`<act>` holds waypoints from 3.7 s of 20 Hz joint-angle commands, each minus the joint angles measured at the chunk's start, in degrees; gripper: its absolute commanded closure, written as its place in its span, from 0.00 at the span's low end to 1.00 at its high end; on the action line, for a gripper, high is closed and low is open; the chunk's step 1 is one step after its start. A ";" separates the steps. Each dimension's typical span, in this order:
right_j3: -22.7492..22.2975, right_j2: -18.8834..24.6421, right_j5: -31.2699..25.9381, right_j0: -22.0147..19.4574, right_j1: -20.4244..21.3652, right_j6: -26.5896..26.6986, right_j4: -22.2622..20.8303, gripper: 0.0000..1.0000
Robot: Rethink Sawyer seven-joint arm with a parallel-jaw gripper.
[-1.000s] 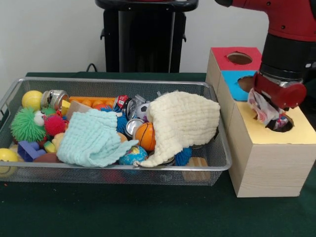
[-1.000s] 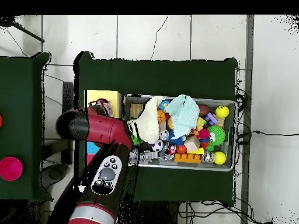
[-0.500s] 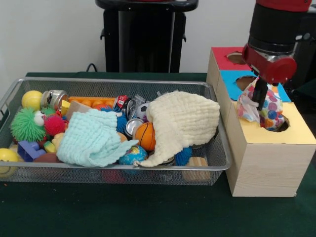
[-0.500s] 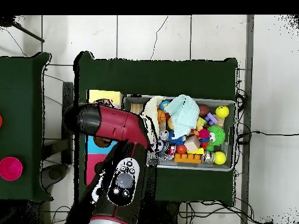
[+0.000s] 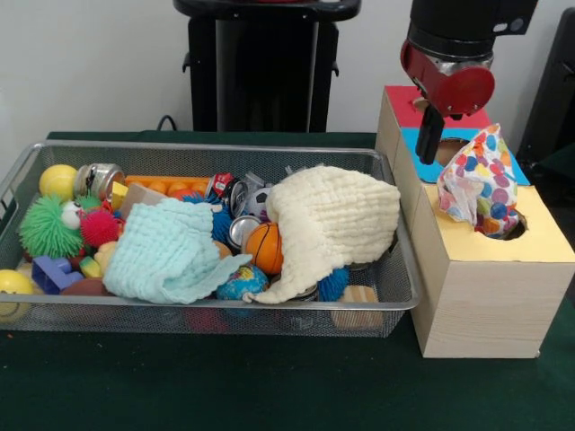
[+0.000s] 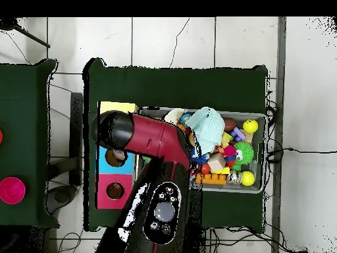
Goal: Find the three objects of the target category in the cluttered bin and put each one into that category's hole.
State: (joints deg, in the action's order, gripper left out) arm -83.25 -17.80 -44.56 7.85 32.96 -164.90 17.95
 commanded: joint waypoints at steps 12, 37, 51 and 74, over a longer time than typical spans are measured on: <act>-2.55 8.10 -1.12 -0.21 -0.52 -0.68 -2.80 1.00; -10.71 12.43 15.80 0.20 -4.24 -3.96 -1.01 1.00; -10.62 13.82 20.42 0.92 -6.72 -5.56 -0.92 1.00; 1.60 20.65 21.26 -2.37 -14.22 6.24 -10.31 1.00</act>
State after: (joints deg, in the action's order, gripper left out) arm -85.77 -3.88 -26.92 6.05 29.30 -164.90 12.96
